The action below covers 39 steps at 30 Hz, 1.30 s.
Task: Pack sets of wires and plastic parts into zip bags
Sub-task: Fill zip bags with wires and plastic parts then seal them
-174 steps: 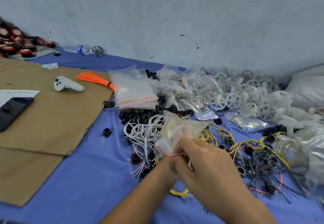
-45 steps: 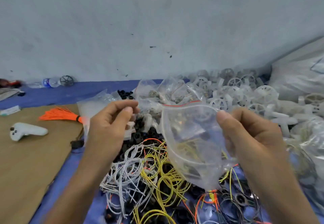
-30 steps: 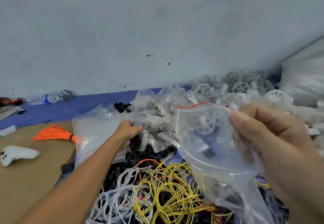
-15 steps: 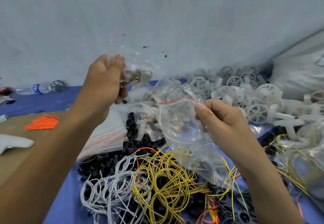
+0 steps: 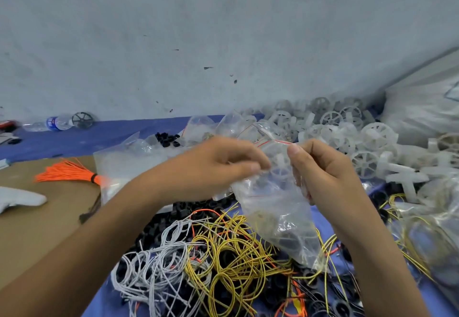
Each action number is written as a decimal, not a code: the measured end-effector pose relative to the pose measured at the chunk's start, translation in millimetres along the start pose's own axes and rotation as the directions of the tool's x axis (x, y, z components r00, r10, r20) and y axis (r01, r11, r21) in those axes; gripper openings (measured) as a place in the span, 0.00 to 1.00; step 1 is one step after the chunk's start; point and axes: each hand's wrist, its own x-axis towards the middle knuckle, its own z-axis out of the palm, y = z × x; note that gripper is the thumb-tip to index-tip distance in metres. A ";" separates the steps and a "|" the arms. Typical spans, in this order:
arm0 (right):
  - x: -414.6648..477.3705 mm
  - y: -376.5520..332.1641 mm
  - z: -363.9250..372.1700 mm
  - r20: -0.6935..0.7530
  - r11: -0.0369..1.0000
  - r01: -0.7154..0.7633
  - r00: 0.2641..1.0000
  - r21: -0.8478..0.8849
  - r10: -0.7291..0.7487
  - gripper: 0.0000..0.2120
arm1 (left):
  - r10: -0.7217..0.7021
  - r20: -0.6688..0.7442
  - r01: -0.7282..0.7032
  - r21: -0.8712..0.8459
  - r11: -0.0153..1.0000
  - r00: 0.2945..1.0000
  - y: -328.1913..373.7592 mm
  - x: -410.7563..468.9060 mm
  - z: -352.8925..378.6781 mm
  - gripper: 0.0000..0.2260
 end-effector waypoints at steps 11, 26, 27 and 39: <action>2.9 13.6 -5.0 -0.013 0.999 -0.024 1.000 0.036 0.025 0.20 | -0.393 -0.367 0.498 0.258 0.828 0.843 -187.3 73.8 10.6 0.17; 3.7 22.2 12.7 0.041 0.995 -0.101 0.994 -0.006 0.101 0.14 | -0.075 -0.729 0.407 0.292 0.866 0.681 -170.3 100.7 -0.8 0.14; 3.5 21.4 13.7 0.045 0.995 -0.102 0.994 -0.008 0.102 0.14 | -0.075 -0.771 0.379 0.223 0.898 0.632 -160.0 98.5 -6.0 0.14; 1.8 12.3 14.2 0.030 0.991 -0.135 0.990 -0.012 0.135 0.13 | -0.174 -0.616 -0.041 -0.319 0.947 0.768 -10.5 14.1 -18.5 0.19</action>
